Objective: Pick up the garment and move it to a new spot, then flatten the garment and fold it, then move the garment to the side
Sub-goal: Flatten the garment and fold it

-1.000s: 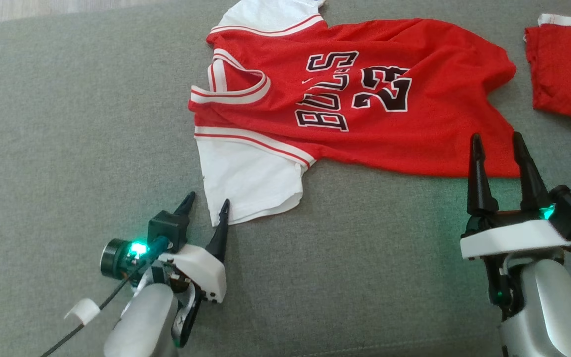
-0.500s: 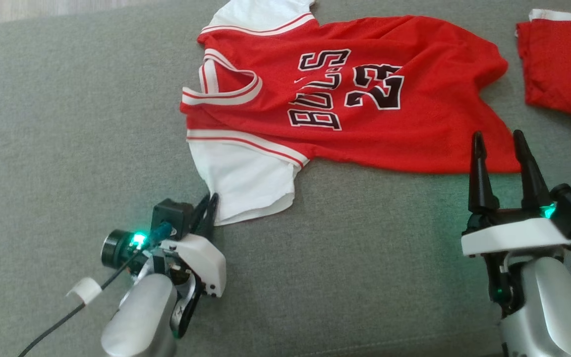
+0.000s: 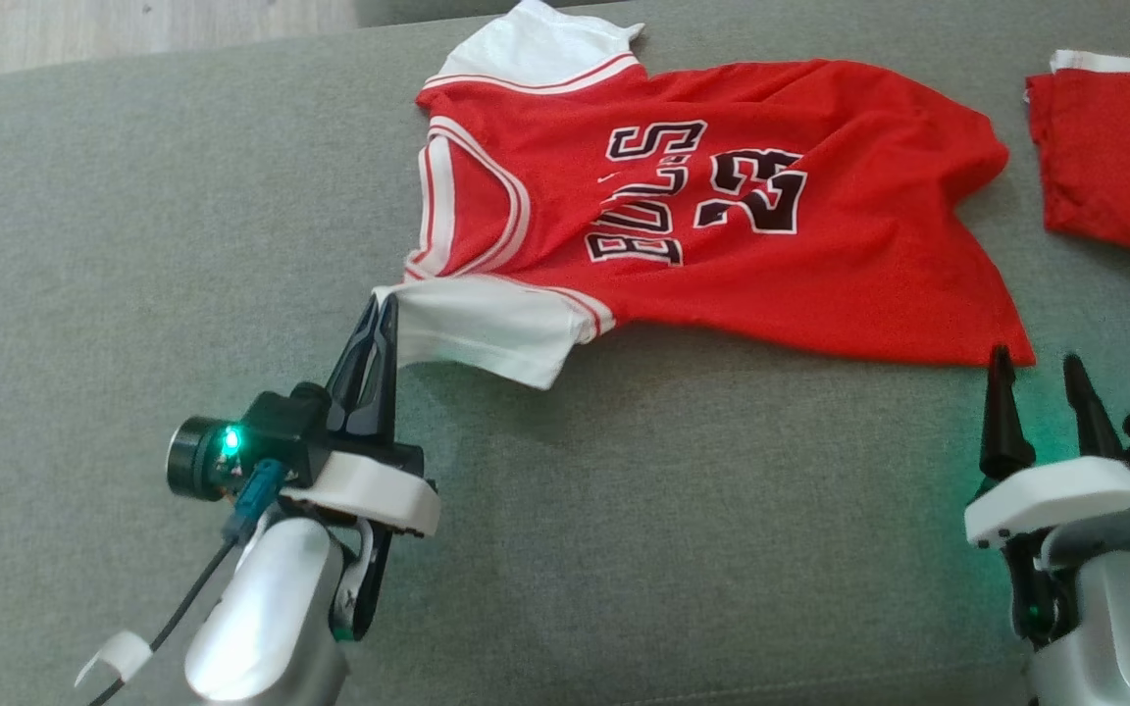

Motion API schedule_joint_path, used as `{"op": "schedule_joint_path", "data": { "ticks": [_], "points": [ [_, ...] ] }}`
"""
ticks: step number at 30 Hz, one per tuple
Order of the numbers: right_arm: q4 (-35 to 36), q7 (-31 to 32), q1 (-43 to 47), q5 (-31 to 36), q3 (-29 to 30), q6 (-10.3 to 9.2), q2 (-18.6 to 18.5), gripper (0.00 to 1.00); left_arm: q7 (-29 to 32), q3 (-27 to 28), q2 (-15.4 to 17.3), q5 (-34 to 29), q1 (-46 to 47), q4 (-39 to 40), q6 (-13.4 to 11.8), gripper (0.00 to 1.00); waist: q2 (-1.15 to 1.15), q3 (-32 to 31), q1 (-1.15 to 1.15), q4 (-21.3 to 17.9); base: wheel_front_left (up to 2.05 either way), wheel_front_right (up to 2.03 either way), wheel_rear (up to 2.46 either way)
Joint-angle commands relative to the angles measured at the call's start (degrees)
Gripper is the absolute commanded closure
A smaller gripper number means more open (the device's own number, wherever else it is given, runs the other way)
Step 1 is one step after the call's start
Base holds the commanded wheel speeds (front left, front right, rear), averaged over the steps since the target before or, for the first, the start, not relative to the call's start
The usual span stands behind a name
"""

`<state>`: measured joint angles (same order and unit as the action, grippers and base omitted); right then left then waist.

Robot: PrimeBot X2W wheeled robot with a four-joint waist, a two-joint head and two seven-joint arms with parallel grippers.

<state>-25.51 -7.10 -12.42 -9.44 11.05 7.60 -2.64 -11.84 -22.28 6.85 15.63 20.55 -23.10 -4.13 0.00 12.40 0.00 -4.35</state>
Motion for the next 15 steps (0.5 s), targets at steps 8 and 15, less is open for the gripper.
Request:
{"op": "schedule_joint_path", "data": {
  "ticks": [8,15],
  "points": [
    [-8.1,0.67,-6.48,-0.09,0.8,-0.11,-0.24,0.0,-1.41,0.88,0.69,0.04,0.25,4.27,0.45,1.0,0.0,0.33,0.0,1.09,0.0,0.0,0.0],
    [-17.81,-1.2,-11.38,1.79,3.83,-0.11,-0.24,0.0,-1.68,-0.28,0.59,0.02,0.02,5.77,0.77,1.0,0.0,1.17,0.0,1.99,0.0,0.0,0.0]
  ]
}}
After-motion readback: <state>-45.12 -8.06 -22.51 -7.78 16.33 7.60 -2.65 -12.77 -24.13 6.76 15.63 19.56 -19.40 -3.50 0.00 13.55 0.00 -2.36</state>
